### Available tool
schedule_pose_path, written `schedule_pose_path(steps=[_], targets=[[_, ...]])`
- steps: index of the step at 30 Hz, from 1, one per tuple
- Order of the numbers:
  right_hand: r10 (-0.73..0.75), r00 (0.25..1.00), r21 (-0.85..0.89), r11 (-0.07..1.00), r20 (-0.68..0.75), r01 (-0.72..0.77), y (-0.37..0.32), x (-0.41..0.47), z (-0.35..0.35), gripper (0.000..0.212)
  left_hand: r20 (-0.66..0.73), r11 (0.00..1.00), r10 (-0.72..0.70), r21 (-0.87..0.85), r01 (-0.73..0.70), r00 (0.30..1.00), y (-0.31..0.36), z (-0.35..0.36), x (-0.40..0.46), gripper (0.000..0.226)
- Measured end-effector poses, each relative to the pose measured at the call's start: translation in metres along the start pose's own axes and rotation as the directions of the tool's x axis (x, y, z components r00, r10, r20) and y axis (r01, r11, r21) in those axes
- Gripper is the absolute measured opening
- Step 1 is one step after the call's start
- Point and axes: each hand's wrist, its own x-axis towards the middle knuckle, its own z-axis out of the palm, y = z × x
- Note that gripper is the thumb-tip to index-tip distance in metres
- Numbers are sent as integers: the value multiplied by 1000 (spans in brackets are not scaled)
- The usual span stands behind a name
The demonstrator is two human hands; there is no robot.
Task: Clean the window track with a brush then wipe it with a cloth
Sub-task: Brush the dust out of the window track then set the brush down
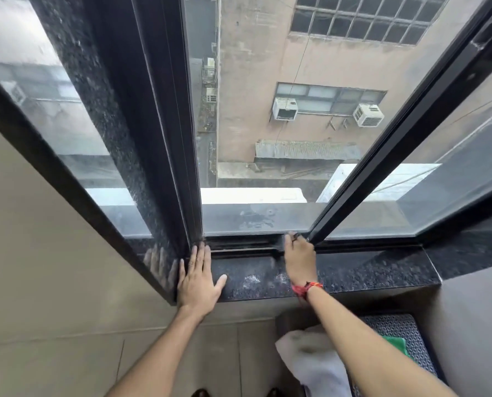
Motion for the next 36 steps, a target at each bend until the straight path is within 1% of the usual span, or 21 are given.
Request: schedule_pose_path(steps=[2, 3, 6, 9, 11, 13, 14, 15, 17, 19, 21, 24, 25, 26, 28, 30, 31, 32, 33, 34, 36], targets=[[-15, 998, -166, 986, -56, 6, 24, 5, -15, 23, -1, 1000, -7, -3, 7, 1000, 0, 0, 0, 93], [-14, 999, -211, 977, -52, 2, 28, 5, -17, 19, 1, 1000, -8, -10, 8, 1000, 1, 0, 0, 94], [-92, 996, -245, 965, 20, 95, 7, -7, 3, 15, 7, 1000, -12, -26, 12, 1000, 3, 1, 0, 97], [-197, 974, -109, 972, 114, 209, -39, -28, 42, 21, 8, 1000, -16, -25, 16, 1000, 4, 0, 0, 98], [-204, 960, 87, 978, 192, 190, -72, -39, 61, 31, 17, 1000, -7, -15, 8, 1000, 3, -1, 0, 96], [-201, 946, 253, 958, 254, 136, -97, -46, 67, 30, 34, 1000, 3, -18, -2, 999, 1, -3, 0, 95], [-201, 942, 297, 948, 270, 117, -102, -46, 67, 27, 38, 1000, 3, -19, -2, 999, 1, -3, 1, 95], [-204, 942, 318, 941, 265, 114, -102, -43, 65, 27, 38, 1000, 0, -17, 0, 999, 1, -4, 1, 95], [-158, 961, 292, 952, 226, 88, -87, -30, 53, 38, 33, 1000, -8, -7, 8, 999, 2, -5, 1, 96], [-90, 982, 205, 977, 166, 55, -62, -13, 36, 47, 24, 1000, -14, -2, 15, 1000, 3, -4, 1, 98], [-69, 992, 101, 993, 108, 59, -33, 3, 14, 49, 18, 1000, -16, 12, 16, 1000, 4, -3, 1, 100], [-59, 996, -47, 997, 63, 62, 5, 14, -16, 33, -2, 999, -20, 40, 20, 1000, 4, -1, 0, 101], [-85, 996, -124, 988, 33, 88, 18, 14, -22, 27, -14, 999, -26, 47, 27, 1000, 5, -1, 0, 101], [-90, 996, -143, 986, -10, 87, 31, 13, -27, 23, -28, 998, -33, 51, 34, 999, 9, -1, 0, 100], [-80, 991, -73, 995, -106, 73, 52, 5, -35, 17, -84, 998, -26, 47, 30, 996, 20, 0, -1, 97], [11, 982, 42, 999, -186, -3, 70, -7, -41, 15, -121, 996, 67, 67, -59, 990, 40, 3, -2, 93], [99, 970, 119, 990, -223, -74, 80, -11, -44, 16, -109, 988, 140, 84, -131, 984, 54, 6, -4, 91], [233, 937, 223, 959, -260, -177, 89, -13, -48, 17, -80, 973, 216, 100, -208, 973, 69, 9, -5, 90], [388, 881, 340, 895, -271, -289, 98, -11, -51, 21, -41, 953, 287, 117, -281, 957, 84, 13, -6, 88], [534, 809, 450, 802, -245, -393, 107, -8, -56, 26, 6, 927, 355, 131, -352, 935, 103, 17, -6, 87], [734, 674, 660, 547, -83, -515, 125, 0, -68, 33, 84, 865, 481, 118, -488, 873, 142, 27, -8, 87]])
